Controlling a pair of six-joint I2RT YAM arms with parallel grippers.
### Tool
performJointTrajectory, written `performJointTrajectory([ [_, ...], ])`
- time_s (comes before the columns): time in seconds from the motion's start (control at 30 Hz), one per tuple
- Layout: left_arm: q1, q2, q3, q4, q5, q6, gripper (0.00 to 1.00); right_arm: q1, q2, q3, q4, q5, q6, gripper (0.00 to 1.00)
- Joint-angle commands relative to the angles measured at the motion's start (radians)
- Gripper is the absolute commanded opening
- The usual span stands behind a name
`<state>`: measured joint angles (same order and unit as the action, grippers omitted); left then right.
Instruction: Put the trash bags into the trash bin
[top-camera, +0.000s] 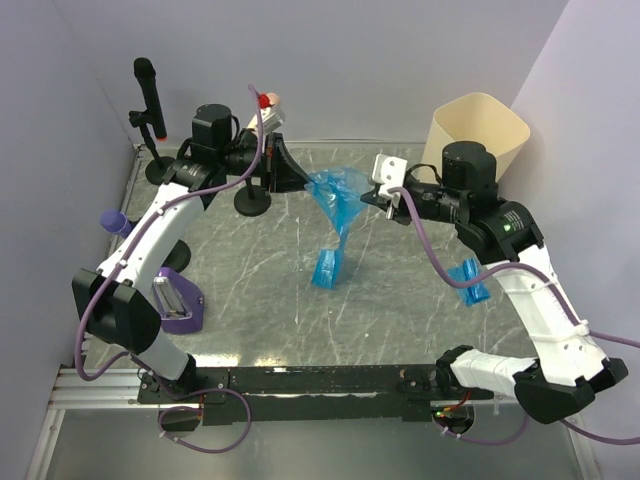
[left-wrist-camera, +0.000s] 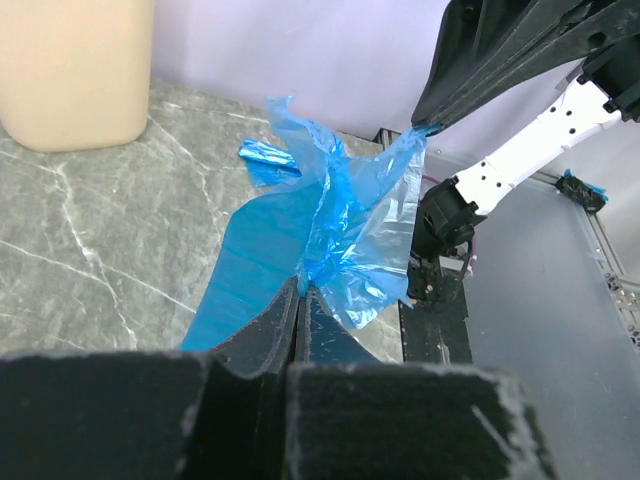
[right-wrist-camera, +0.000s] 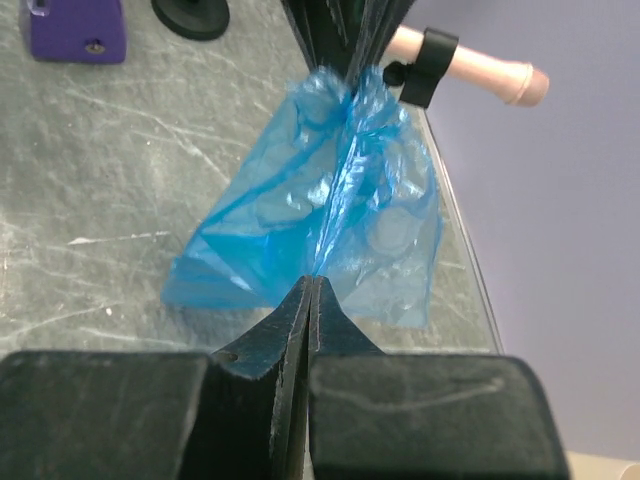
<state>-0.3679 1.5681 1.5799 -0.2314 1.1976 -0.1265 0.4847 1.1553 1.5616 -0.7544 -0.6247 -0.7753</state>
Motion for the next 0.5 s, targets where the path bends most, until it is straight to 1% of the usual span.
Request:
performJointTrajectory([
  [0.0,0.0,-0.01,0.068,-0.055,0.002,0.059,0.01,-0.032,-0.046,-0.038,-0.019,-0.014,0.001,0.0],
  [0.1,0.0,-0.008,0.061,-0.048,0.005,0.057,0.01,-0.055,-0.077,-0.08,0.0,-0.003,0.022,0.0],
  [0.23,0.007,0.0,0.075,-0.075,0.005,0.071,0.01,-0.098,-0.106,-0.113,-0.019,0.003,0.033,0.0],
  [0.43,0.014,0.013,0.104,-0.144,-0.001,0.114,0.01,-0.172,-0.144,-0.167,0.009,0.052,0.068,0.0],
  [0.47,0.015,0.015,0.109,-0.157,-0.001,0.157,0.01,-0.179,-0.149,-0.172,0.015,0.066,0.074,0.0],
])
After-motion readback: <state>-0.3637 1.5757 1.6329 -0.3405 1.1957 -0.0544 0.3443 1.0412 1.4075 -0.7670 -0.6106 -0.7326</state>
